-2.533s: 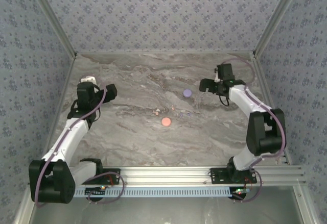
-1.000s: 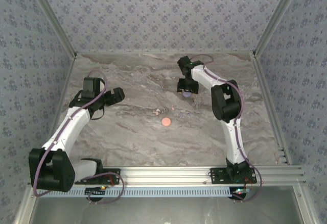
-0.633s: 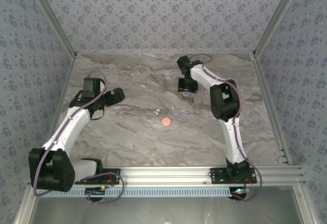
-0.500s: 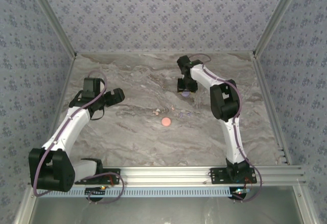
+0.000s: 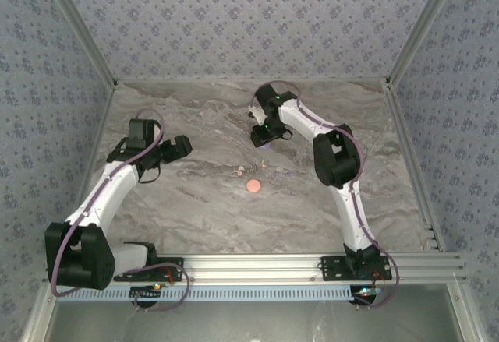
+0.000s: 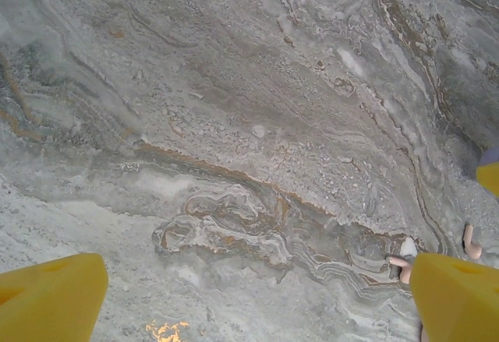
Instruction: Insert wireless bluetooth earbuds into charging case
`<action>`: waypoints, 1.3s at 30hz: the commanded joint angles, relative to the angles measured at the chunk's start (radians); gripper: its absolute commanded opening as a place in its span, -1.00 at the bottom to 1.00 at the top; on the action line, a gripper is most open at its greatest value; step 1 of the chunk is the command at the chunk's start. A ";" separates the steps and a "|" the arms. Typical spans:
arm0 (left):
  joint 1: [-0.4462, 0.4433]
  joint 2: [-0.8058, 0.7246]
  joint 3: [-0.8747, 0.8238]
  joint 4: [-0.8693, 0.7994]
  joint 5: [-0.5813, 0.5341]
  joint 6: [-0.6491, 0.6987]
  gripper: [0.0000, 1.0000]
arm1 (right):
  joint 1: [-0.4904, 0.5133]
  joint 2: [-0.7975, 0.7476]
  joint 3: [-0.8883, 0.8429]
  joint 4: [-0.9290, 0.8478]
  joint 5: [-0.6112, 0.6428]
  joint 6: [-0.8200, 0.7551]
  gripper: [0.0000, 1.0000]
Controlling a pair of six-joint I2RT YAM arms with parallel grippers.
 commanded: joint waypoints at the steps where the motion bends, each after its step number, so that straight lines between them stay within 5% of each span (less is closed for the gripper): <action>1: -0.006 0.008 0.026 0.004 0.035 -0.009 0.98 | 0.024 0.049 0.051 -0.058 -0.014 -0.110 -0.14; 12: -0.017 0.040 0.026 0.012 0.087 -0.005 0.98 | 0.055 0.099 0.084 -0.082 0.055 -0.153 -0.09; 19: -0.059 0.078 0.044 0.024 0.102 0.008 0.99 | 0.049 0.072 0.080 -0.076 0.073 -0.124 0.38; 26: -0.117 0.208 0.148 0.021 0.136 0.042 0.98 | 0.004 -0.074 -0.011 -0.004 -0.043 -0.018 0.45; 34: -0.196 0.464 0.366 0.018 0.182 0.053 0.65 | -0.072 -0.236 -0.244 0.112 -0.084 0.218 0.34; 39: -0.241 0.627 0.501 0.009 0.209 0.049 0.39 | -0.089 -0.271 -0.361 0.154 -0.077 0.337 -0.09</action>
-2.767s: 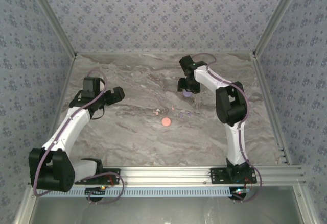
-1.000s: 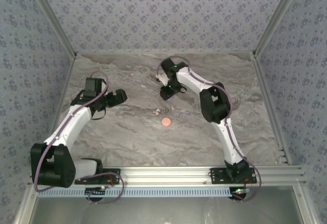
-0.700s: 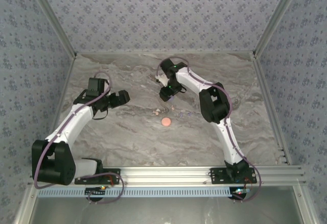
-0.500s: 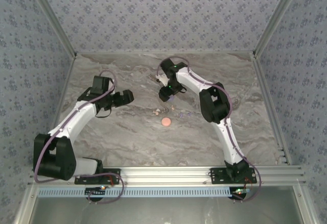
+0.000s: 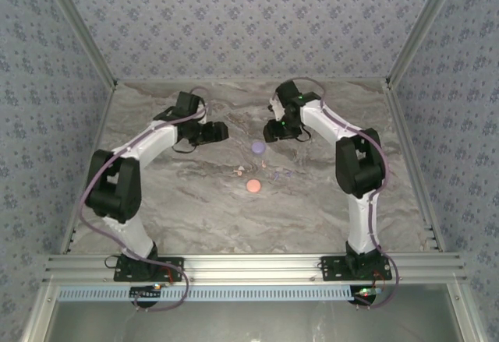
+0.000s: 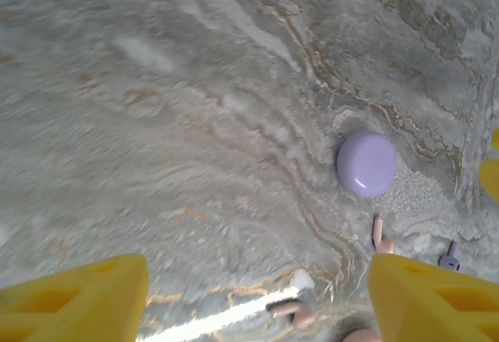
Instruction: Insert wireless bluetooth earbuds into charging case
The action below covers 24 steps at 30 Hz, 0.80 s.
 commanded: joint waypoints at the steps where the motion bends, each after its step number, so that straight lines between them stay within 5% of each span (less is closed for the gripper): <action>1: -0.027 0.094 0.095 -0.019 0.041 0.007 0.30 | 0.008 -0.011 -0.067 0.037 -0.024 0.133 -0.17; 3: -0.036 0.151 0.144 -0.022 0.058 -0.002 -0.05 | 0.019 -0.006 -0.092 0.055 -0.026 0.166 -0.30; 6: -0.044 0.228 0.200 -0.017 0.078 -0.023 -0.27 | 0.031 0.009 -0.108 0.084 -0.031 0.215 -0.47; 24: -0.107 0.429 0.337 -0.048 0.115 -0.058 -0.70 | 0.048 0.122 -0.031 0.093 0.000 0.307 -0.59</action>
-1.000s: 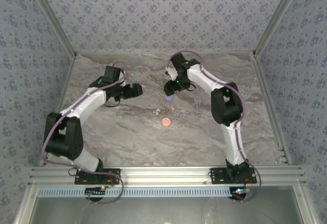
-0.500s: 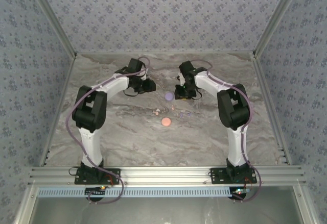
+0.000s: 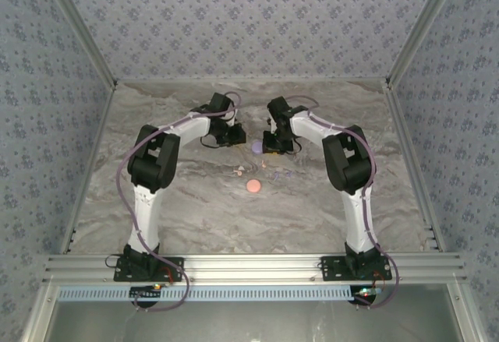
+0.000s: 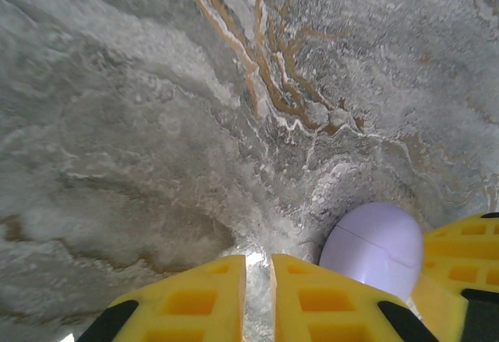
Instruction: Insert wireless bluetooth earbuds into charging case
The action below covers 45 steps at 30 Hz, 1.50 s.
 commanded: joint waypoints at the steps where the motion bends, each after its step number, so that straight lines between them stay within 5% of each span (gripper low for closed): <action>1: -0.013 0.015 0.027 -0.034 0.016 -0.010 -0.71 | -0.002 0.034 0.044 -0.018 0.017 0.021 -0.59; 24: -0.020 -0.099 -0.096 -0.003 -0.045 -0.053 -0.61 | -0.024 0.022 0.091 -0.055 0.064 -0.009 -0.54; 37: 0.036 -0.129 -0.157 0.150 0.100 -0.127 -0.19 | -0.053 -0.078 -0.056 0.159 -0.205 0.103 -0.38; 45: 0.035 -0.104 -0.162 0.184 0.150 -0.147 -0.11 | -0.050 -0.037 -0.052 0.192 -0.252 0.140 -0.29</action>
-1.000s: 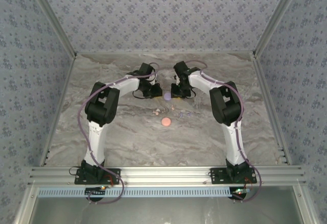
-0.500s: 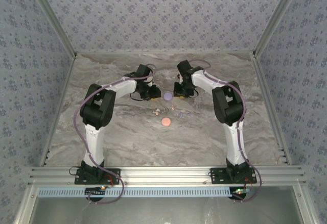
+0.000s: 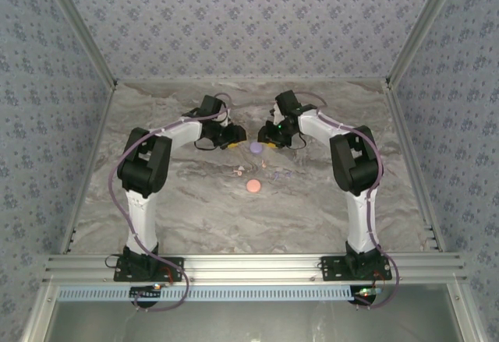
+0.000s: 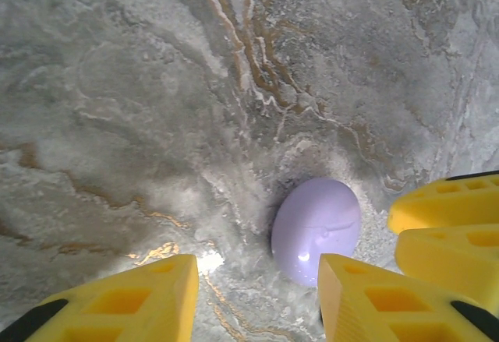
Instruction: Insert wireless bluetooth earbuds into charging case
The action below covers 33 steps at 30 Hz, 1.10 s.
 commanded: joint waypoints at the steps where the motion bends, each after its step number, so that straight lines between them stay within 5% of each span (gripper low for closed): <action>1: -0.004 0.006 -0.002 0.032 0.051 -0.018 -0.11 | 0.003 0.018 -0.002 0.019 -0.043 0.037 -0.30; 33: -0.038 0.091 0.012 0.089 0.139 -0.076 -0.10 | -0.010 0.059 -0.052 0.021 -0.005 0.050 -0.58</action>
